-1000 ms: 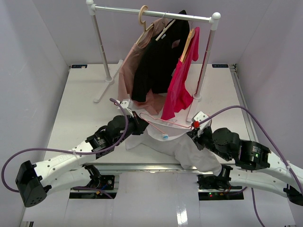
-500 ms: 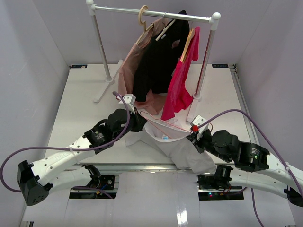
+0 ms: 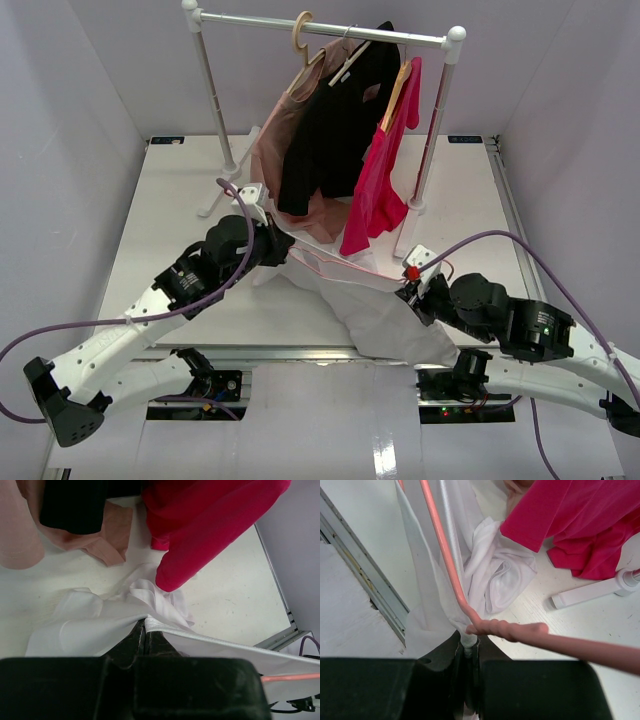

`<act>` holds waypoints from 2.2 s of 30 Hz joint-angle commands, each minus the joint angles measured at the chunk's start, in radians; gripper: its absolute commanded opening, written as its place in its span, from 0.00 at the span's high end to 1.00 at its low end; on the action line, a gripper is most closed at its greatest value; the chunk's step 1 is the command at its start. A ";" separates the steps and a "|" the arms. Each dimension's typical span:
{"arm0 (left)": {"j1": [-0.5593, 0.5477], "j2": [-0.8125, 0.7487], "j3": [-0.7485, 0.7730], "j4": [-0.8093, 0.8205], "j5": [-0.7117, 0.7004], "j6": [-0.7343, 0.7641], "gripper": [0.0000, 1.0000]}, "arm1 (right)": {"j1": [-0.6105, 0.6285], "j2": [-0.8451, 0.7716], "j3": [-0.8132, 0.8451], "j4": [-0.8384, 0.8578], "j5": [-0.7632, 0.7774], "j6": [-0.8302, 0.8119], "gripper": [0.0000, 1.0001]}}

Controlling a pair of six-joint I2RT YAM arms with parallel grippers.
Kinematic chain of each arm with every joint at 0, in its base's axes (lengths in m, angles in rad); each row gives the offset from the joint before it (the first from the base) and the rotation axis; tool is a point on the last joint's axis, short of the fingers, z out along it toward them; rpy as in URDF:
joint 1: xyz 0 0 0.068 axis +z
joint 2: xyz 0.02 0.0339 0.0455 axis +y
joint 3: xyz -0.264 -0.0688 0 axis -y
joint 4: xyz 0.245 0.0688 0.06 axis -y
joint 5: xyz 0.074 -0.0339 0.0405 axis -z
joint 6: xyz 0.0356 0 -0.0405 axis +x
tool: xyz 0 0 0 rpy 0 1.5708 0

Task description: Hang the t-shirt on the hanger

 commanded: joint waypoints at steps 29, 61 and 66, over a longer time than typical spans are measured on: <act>0.037 -0.118 0.196 -0.286 0.014 0.153 1.00 | 0.001 0.039 0.136 -0.098 0.156 0.041 0.92; 0.037 0.012 0.438 -0.368 0.210 0.223 1.00 | 0.003 0.233 0.171 -0.055 0.024 0.011 0.92; 0.037 0.069 0.448 -0.356 0.301 0.221 1.00 | 0.003 0.306 0.205 -0.021 0.051 0.011 0.92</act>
